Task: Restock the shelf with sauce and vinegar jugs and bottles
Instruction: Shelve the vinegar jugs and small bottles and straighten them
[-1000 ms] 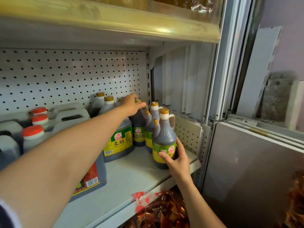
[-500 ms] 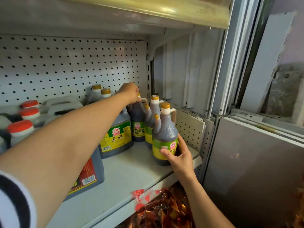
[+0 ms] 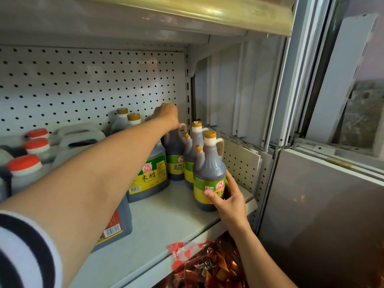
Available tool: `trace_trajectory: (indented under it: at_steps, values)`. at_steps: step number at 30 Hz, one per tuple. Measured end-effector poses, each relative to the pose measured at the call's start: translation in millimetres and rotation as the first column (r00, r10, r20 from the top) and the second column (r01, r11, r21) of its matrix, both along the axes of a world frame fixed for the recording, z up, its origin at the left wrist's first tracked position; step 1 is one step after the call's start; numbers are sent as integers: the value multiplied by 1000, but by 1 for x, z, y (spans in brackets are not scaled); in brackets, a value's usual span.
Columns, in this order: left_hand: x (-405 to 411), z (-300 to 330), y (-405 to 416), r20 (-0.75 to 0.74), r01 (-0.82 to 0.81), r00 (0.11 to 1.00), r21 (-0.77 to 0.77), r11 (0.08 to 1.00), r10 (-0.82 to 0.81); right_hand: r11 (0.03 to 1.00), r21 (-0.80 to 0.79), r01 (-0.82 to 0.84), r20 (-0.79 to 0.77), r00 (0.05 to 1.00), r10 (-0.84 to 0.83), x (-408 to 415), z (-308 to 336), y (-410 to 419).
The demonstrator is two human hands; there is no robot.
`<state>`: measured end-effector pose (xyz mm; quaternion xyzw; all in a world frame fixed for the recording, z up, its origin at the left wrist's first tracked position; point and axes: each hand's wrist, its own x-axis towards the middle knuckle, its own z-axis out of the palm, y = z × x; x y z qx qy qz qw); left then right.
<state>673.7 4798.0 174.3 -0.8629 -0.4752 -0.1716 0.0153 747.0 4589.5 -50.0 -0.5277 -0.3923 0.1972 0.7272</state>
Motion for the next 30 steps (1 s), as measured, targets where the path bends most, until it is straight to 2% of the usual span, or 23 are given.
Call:
trace_trajectory:
  at_steps: [10, 15, 16, 18, 20, 21, 23, 25, 30]
  values:
    - [5, 0, 2, -21, -55, 998, -6, 998, 55, 1000, -8, 7, 6, 1000, -6, 0, 1, -1]
    - [-7, 4, 9, -19, 42, 999, -25, 999, -43, 1000, -7, 11, 17, 1000, -11, 2, -1, 0]
    - [-11, 4, 12, 30, 86, 996, -51, 995, -84, 1000, -7, 15, 13, 1000, -15, 2, -1, 0]
    - [-17, 6, 13, 255, 234, 944, -63, 970, -211, 1000, -10, 24, 11, 1000, -24, 1, -1, 0]
    - [-21, 9, 3, 485, 418, 812, -92, 904, -326, 1000, -9, 25, 21, 999, -24, 0, 0, 0]
    - [-21, 10, -3, 552, 507, 753, -141, 850, -358, 1000, -9, 22, 22, 1000, -22, 0, 0, 0]
    - [-18, 5, -13, 603, 606, 713, -272, 748, -358, 1000, -6, 16, 19, 1000, -16, 1, -1, 0]
    - [-13, -4, -19, 619, 619, 720, -367, 694, -314, 1000, -1, 15, 19, 1000, -15, 0, 0, -2]
    - [-4, -20, -20, 646, 603, 720, -402, 689, -254, 1000, -13, -1, 9, 1000, 1, -1, 3, -4]
